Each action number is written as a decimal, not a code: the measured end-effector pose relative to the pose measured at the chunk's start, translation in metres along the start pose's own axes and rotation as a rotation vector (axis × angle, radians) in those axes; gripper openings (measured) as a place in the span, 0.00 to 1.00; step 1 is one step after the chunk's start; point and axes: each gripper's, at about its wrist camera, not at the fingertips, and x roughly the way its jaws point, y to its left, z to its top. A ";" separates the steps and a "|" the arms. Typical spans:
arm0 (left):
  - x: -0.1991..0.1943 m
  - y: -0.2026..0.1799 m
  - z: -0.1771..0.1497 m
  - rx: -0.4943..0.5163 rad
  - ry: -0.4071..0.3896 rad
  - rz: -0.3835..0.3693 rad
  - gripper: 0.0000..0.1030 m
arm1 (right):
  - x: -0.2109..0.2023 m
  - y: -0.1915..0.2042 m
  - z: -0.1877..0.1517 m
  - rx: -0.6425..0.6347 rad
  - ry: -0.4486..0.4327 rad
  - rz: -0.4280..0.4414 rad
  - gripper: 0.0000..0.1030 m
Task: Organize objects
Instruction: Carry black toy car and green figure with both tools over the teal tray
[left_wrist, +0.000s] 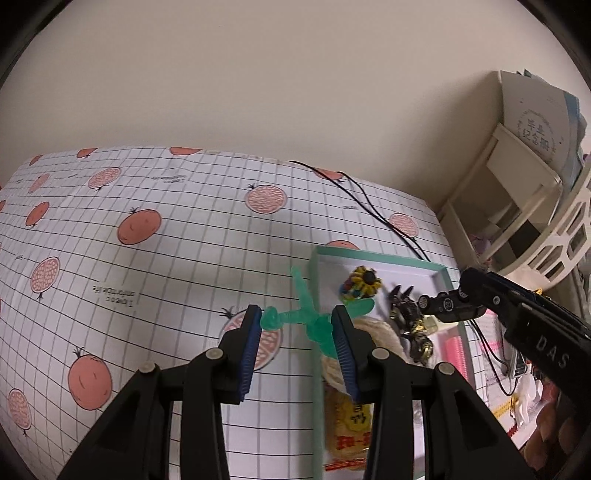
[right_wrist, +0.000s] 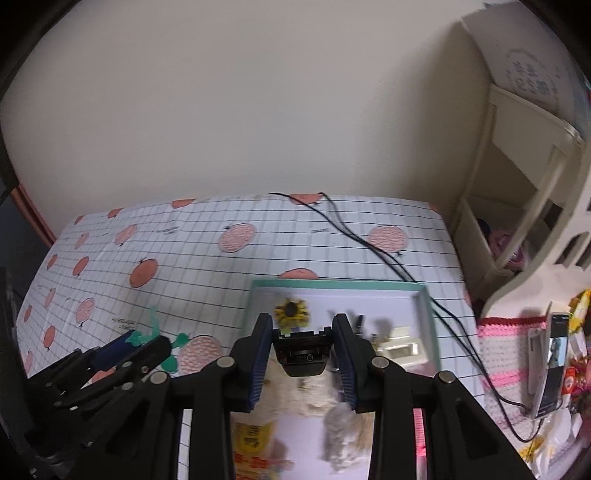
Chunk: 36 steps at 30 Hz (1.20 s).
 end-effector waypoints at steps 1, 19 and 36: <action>0.001 -0.003 -0.001 0.001 0.001 -0.003 0.39 | 0.000 -0.005 0.000 0.007 0.000 -0.003 0.35; 0.024 -0.064 -0.024 0.110 0.065 -0.036 0.39 | 0.011 -0.082 -0.016 0.111 0.040 -0.088 0.35; 0.057 -0.086 -0.045 0.182 0.174 -0.030 0.39 | 0.032 -0.065 -0.030 0.047 0.079 -0.117 0.35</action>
